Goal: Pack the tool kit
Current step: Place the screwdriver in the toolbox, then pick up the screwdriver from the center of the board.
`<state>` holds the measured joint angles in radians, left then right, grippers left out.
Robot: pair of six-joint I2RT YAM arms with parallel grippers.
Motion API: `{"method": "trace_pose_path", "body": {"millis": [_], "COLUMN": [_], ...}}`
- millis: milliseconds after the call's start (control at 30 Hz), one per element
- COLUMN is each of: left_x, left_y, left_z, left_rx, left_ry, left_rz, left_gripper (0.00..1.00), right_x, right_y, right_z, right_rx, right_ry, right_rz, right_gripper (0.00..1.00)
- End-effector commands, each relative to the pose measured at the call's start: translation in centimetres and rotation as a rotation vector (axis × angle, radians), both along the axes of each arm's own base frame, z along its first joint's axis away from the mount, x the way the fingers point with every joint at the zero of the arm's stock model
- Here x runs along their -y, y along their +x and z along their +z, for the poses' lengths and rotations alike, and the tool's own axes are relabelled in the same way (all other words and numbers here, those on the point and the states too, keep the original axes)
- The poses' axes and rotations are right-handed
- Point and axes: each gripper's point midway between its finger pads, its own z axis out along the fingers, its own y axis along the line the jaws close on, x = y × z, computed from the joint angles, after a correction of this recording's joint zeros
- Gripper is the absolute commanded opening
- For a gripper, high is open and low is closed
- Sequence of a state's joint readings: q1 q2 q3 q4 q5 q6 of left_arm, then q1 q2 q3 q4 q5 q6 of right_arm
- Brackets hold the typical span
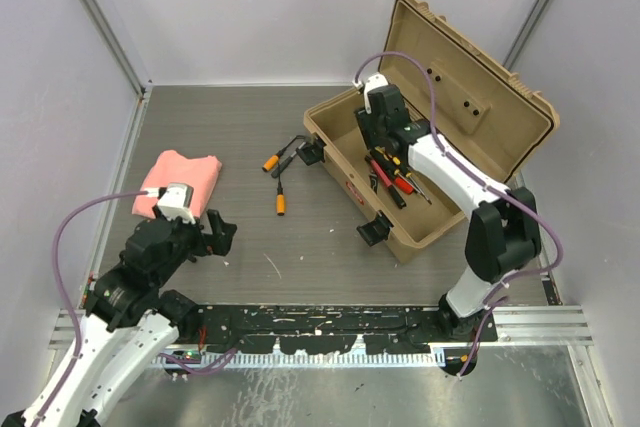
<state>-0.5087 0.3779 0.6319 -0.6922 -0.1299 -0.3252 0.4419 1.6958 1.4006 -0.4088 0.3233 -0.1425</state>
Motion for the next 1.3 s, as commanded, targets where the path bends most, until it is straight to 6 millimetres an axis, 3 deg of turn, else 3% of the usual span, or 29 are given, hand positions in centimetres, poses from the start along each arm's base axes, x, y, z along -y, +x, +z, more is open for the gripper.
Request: {"method": "trace_pose_path", "body": {"millis": [0, 133, 367, 500, 567, 667, 767, 900, 1033, 1167, 1267], "left_x": [-1.3, -1.3, -1.0, -1.0, -1.2, -1.2, -0.9, -0.9, -0.2, 3.6, 6.4], "left_y": [0.1, -0.2, 0.1, 0.3, 0.4, 0.4, 0.4, 0.3, 0.6, 2.1, 3.1], "left_z": [3.4, 4.0, 3.4, 2.9, 2.7, 2.6, 2.4, 2.3, 2.5, 2.0, 1.1], "left_rx": [0.153, 0.192, 0.150, 0.125, 0.115, 0.105, 0.094, 0.088, 0.064, -0.073, -0.217], "left_ry": [-0.063, -0.087, -0.065, -0.050, -0.041, -0.038, -0.032, -0.033, -0.099, -0.252, -0.259], "left_rz": [0.068, 0.062, 0.052, 0.053, 0.066, 0.069, 0.056, 0.054, 0.069, 0.040, -0.022], "left_gripper": [0.98, 0.98, 0.98, 0.98, 0.98, 0.98, 0.98, 0.98, 0.98, 0.98, 0.98], "right_x": [-1.2, -1.5, -3.2, -2.2, -1.7, -2.1, -2.3, -1.1, -2.8, -3.6, -5.7], "right_y": [-0.1, -1.5, -5.4, -7.0, -7.9, -9.9, -12.2, -13.0, -14.0, -13.9, -16.4], "right_z": [7.0, 10.9, 14.9, 17.0, 17.6, 18.6, 20.1, 19.7, 19.5, 19.4, 20.6], "right_rx": [0.207, 0.348, 0.476, 0.544, 0.575, 0.599, 0.616, 0.685, 0.596, 0.494, 0.475], "right_ry": [0.195, 0.355, 0.611, 0.720, 0.770, 0.791, 0.885, 0.888, 0.855, 0.957, 0.951], "right_rz": [0.004, 0.003, 0.118, 0.076, 0.061, 0.149, 0.193, 0.169, 0.283, 0.228, 0.438], "right_gripper": [0.60, 0.68, 0.78, 0.84, 0.94, 1.00, 1.00, 1.00, 1.00, 1.00, 1.00]}}
